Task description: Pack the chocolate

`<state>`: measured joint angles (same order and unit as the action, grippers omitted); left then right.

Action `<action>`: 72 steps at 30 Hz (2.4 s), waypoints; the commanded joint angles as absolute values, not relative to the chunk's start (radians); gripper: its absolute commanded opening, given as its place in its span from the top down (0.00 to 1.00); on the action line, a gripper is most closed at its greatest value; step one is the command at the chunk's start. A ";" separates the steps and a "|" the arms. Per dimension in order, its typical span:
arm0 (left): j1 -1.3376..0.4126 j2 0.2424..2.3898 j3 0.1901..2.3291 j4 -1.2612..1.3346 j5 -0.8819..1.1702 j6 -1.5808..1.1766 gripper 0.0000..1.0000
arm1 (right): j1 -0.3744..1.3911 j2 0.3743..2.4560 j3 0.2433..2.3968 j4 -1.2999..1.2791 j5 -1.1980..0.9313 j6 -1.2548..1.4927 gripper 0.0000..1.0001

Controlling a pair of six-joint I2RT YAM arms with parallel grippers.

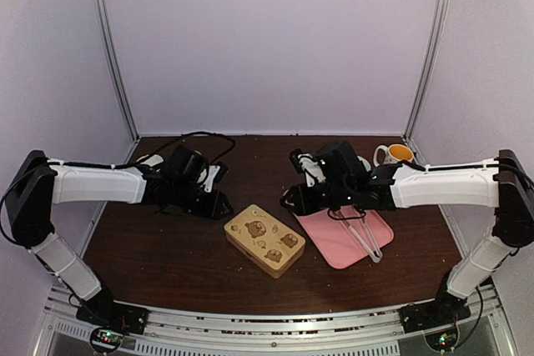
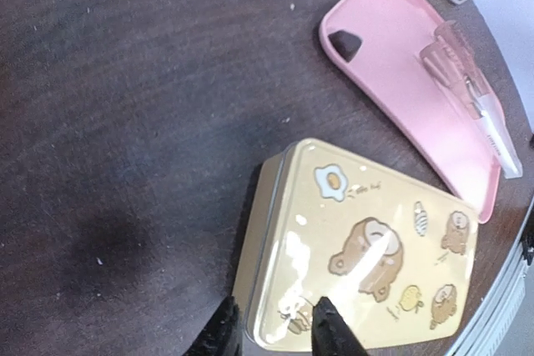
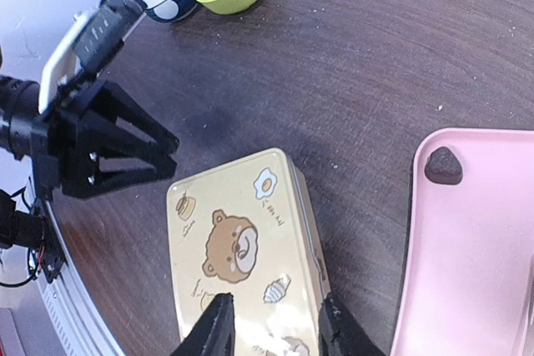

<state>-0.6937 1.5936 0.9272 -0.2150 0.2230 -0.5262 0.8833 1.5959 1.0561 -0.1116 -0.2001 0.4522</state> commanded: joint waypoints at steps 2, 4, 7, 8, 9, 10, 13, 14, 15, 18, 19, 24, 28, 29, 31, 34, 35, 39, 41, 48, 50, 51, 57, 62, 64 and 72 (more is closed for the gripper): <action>-0.722 1.448 0.925 -0.236 0.198 -0.458 0.76 | 0.942 1.538 0.948 -0.143 -0.127 0.398 0.72; -0.742 1.408 0.901 -0.218 0.212 -0.445 0.81 | 0.961 1.526 0.917 -0.136 -0.115 0.396 0.78; -0.762 1.383 0.861 -0.183 0.242 -0.442 0.98 | 0.982 1.531 0.884 -0.129 -0.109 0.400 0.87; -0.764 1.383 0.848 -0.174 0.252 -0.449 1.00 | 0.985 1.535 0.877 -0.129 -0.107 0.405 0.92; -0.764 1.388 0.838 -0.170 0.249 -0.461 1.00 | 0.986 1.537 0.871 -0.124 -0.104 0.409 0.98; -0.764 1.394 0.828 -0.163 0.246 -0.473 1.00 | 0.989 1.536 0.865 -0.120 -0.103 0.414 1.00; -0.771 1.401 0.794 -0.120 0.262 -0.497 1.00 | 0.996 1.522 0.855 -0.107 -0.096 0.420 1.00; -0.775 1.402 0.783 -0.108 0.262 -0.502 1.00 | 0.998 1.517 0.857 -0.107 -0.091 0.420 1.00; -0.780 1.404 0.779 -0.100 0.262 -0.507 1.00 | 1.001 1.514 0.859 -0.110 -0.087 0.419 1.00; -0.785 1.427 0.782 -0.103 0.261 -0.511 1.00 | 1.007 1.506 0.877 -0.142 -0.066 0.413 1.00; -0.787 1.436 0.786 -0.109 0.260 -0.509 1.00 | 1.009 1.501 0.882 -0.151 -0.056 0.408 1.00; -0.792 1.439 0.802 -0.142 0.238 -0.499 1.00 | 1.018 1.469 0.880 -0.160 -0.032 0.401 1.00; -0.793 1.438 0.795 -0.135 0.223 -0.505 1.00 | 1.019 1.510 0.867 -0.165 -0.009 0.415 1.00; -0.793 1.444 0.789 -0.128 0.223 -0.509 1.00 | 1.017 1.527 0.865 -0.167 -0.007 0.421 1.00; -0.794 1.463 0.782 -0.121 0.219 -0.518 1.00 | 1.018 1.561 0.859 -0.162 -0.005 0.433 1.00; -0.793 1.486 0.779 -0.114 0.209 -0.525 1.00 | 1.018 1.620 0.859 -0.171 0.009 0.447 1.00; -0.794 1.492 0.779 -0.114 0.204 -0.525 1.00 | 1.018 1.633 0.865 -0.181 0.014 0.450 1.00; -0.793 1.520 0.785 -0.126 0.186 -0.525 1.00 | 1.019 1.622 0.885 -0.199 0.020 0.439 1.00; -0.793 1.537 0.781 -0.129 0.173 -0.527 1.00 | 1.018 1.590 0.885 -0.193 0.019 0.428 1.00; -0.816 1.540 0.782 -0.145 0.119 -0.538 1.00 | 1.020 1.482 0.872 -0.167 0.029 0.395 1.00; -0.820 1.511 0.790 -0.164 0.095 -0.535 1.00 | 1.020 1.441 0.861 -0.161 0.065 0.384 1.00; -0.821 1.495 0.794 -0.172 0.083 -0.534 1.00 | 1.020 1.421 0.856 -0.160 0.084 0.380 1.00; -0.821 1.333 0.790 -0.217 -0.027 -0.577 1.00 | 1.019 1.254 0.804 -0.143 0.263 0.371 1.00; -0.820 1.144 0.733 -0.248 -0.208 -0.599 0.98 | 1.003 1.094 0.698 -0.087 0.426 0.356 1.00; -0.821 1.054 0.704 -0.249 -0.248 -0.582 0.91 | 0.992 1.036 0.664 -0.081 0.479 0.344 0.98; -0.821 0.775 0.640 -0.247 -0.322 -0.464 0.06 | 0.961 0.857 0.582 -0.103 0.755 0.274 0.01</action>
